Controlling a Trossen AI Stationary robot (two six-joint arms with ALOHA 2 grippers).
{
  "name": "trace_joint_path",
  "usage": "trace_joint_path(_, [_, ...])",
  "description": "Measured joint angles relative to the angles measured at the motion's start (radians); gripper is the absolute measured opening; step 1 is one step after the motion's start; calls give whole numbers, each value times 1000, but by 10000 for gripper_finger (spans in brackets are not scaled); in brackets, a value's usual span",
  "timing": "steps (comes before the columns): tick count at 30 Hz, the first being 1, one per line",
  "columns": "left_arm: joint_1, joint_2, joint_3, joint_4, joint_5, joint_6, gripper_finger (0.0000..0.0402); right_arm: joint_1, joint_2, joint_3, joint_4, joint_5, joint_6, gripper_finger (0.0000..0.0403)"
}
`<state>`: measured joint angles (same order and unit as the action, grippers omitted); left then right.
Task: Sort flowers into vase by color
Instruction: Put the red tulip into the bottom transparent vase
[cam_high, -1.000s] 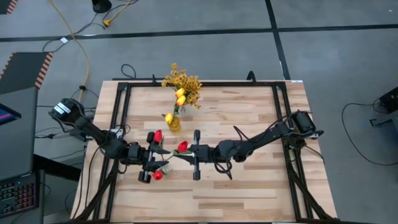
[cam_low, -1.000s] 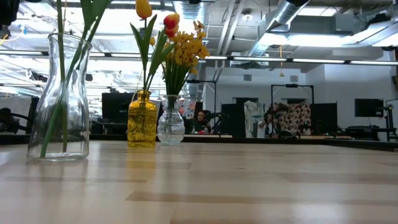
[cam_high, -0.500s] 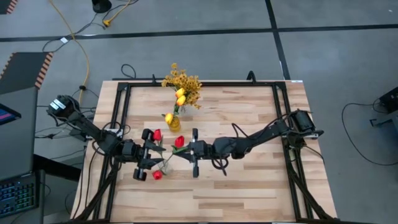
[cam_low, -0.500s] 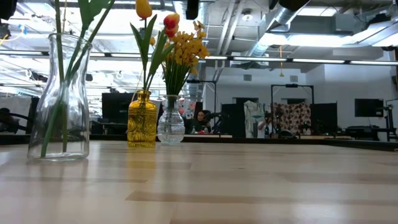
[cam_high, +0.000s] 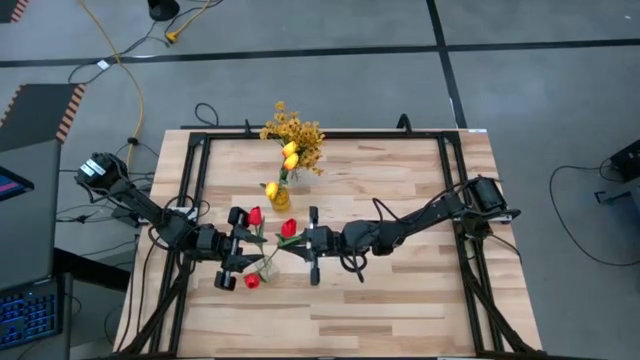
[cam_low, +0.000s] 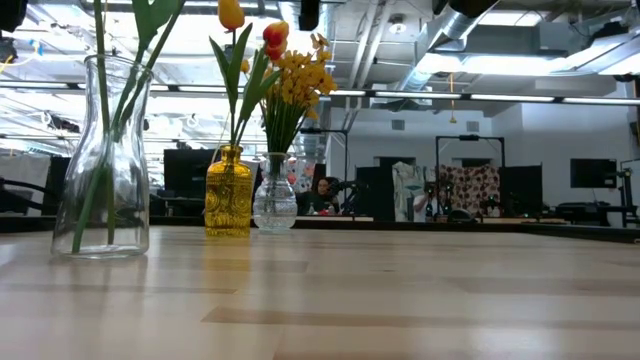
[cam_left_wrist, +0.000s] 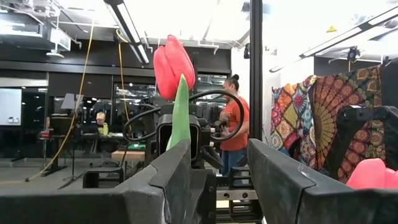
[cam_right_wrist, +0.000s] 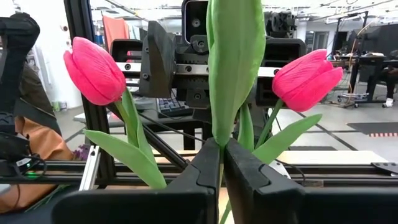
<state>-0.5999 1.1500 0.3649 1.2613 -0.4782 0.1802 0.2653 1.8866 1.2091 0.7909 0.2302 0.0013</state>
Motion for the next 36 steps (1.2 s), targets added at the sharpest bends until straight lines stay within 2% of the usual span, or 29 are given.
trace_joint_path(15, [0,0,0,1,0,0,146,0,0,0,-1,0,0,123])
trace_joint_path(23, [0,0,0,11,0,0,146,-4,0,2,-3,1,1,129])
trace_joint_path(31, [0,-6,0,9,1,12,146,-20,0,107,-223,0,28,129])
trace_joint_path(36, [0,-6,0,9,1,18,146,-21,0,133,-230,0,25,129])
